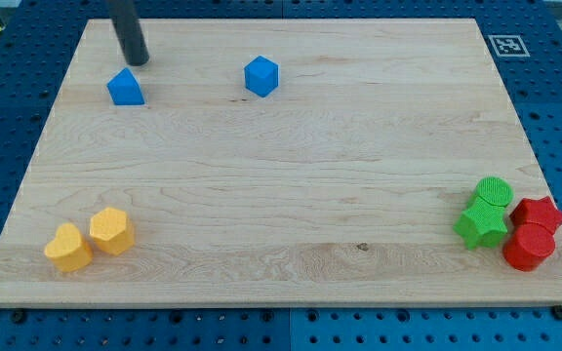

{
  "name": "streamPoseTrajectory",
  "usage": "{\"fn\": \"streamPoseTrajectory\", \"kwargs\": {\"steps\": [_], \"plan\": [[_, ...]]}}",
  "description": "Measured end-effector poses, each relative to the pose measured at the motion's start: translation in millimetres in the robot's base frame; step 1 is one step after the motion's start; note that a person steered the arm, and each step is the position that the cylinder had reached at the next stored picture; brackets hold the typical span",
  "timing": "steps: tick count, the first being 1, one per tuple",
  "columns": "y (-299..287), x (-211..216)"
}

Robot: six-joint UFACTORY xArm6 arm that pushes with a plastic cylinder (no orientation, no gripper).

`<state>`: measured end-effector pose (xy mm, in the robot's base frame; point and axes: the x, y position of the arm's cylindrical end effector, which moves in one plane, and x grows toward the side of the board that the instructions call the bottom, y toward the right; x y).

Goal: Place the blue triangle in between the blue cube and yellow hexagon

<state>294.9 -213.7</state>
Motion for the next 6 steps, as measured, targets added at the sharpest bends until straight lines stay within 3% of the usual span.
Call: {"fn": "streamPoseTrajectory", "kwargs": {"steps": [1, 3, 6], "plan": [[-10.4, 32.6], [72.4, 76.2], [83.6, 124.8]]}}
